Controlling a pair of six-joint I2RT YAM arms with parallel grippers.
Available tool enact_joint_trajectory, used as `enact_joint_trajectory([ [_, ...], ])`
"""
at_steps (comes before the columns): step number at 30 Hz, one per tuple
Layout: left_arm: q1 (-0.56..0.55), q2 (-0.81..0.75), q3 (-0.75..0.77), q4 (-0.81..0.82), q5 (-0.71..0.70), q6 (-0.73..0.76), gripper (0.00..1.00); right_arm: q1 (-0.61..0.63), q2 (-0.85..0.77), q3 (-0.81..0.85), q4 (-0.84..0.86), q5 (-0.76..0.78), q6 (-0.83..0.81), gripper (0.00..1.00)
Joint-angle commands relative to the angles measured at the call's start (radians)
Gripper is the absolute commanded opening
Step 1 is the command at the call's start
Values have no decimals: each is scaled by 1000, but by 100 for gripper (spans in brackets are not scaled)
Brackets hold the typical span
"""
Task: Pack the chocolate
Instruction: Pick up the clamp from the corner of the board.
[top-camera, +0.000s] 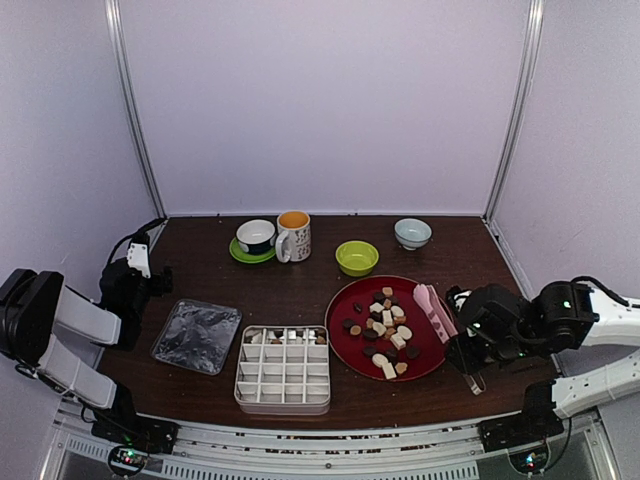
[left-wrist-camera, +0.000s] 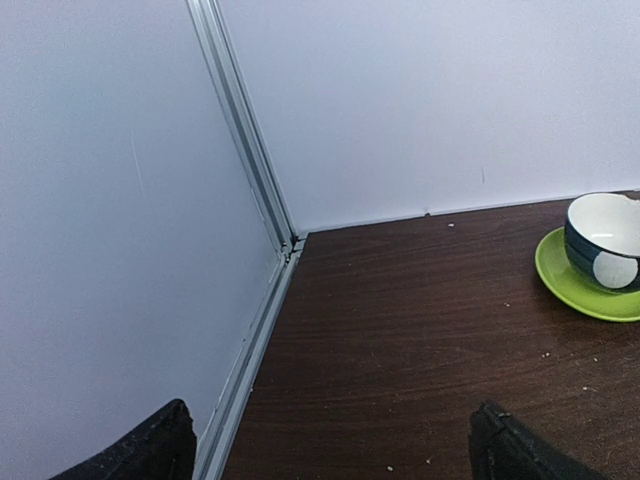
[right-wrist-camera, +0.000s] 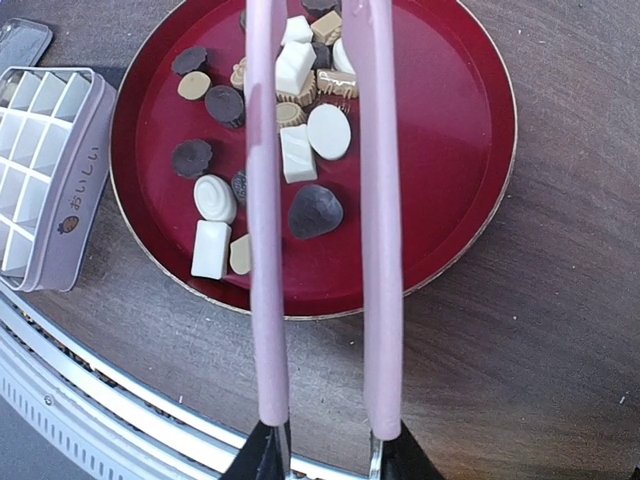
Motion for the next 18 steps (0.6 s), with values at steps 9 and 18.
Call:
enact_joint_trajectory([
  [9,9,-1,16,24,-6,-1,98,-49,-8,103,-75,0,-77,29],
  [18,8,-1,16,24,-6,-1,98,-94,12,141,-100,-35,-149,28],
])
